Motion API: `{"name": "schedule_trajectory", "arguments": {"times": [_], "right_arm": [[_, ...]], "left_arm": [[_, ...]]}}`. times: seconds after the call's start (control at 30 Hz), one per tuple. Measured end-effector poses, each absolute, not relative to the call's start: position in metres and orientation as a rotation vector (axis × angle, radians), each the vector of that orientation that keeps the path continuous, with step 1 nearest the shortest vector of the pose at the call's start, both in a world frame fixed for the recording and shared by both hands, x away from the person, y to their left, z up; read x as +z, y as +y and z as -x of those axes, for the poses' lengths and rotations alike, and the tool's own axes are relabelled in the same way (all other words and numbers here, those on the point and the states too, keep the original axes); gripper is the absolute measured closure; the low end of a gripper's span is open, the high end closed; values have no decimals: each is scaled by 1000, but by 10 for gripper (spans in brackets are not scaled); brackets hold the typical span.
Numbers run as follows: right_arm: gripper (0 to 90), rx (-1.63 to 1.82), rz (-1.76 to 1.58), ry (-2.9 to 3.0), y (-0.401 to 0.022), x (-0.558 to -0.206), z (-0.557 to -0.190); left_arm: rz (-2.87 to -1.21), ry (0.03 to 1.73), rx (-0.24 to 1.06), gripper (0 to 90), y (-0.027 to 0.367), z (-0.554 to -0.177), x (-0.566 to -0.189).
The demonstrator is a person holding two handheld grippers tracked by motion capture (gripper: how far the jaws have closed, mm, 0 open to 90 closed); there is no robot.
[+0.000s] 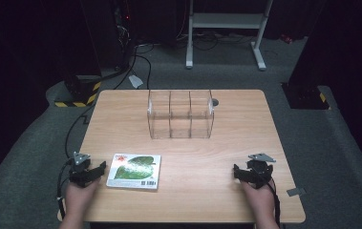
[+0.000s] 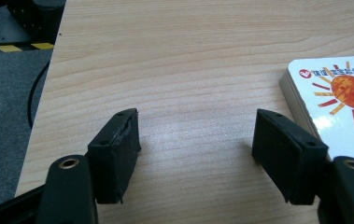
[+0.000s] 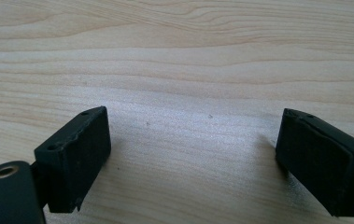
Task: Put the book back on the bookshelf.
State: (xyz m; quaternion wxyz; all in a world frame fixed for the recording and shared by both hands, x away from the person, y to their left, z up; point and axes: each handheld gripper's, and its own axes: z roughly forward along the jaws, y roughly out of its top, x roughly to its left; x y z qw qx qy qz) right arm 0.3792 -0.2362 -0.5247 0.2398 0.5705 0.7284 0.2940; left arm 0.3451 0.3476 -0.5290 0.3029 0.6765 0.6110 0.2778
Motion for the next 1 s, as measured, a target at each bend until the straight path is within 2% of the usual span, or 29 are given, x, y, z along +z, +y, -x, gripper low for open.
{"name": "schedule_trajectory", "arguments": {"times": [0.83,1.0], "right_arm": [[125,806,-1564,1985,-235,-525,-378],[125,806,-1562,1986,-235,-525,-378]], "left_arm": [[-1787,1624,733,327,347,-344,-529],[-1784,1618,736,396,348,-342,-528]]}}
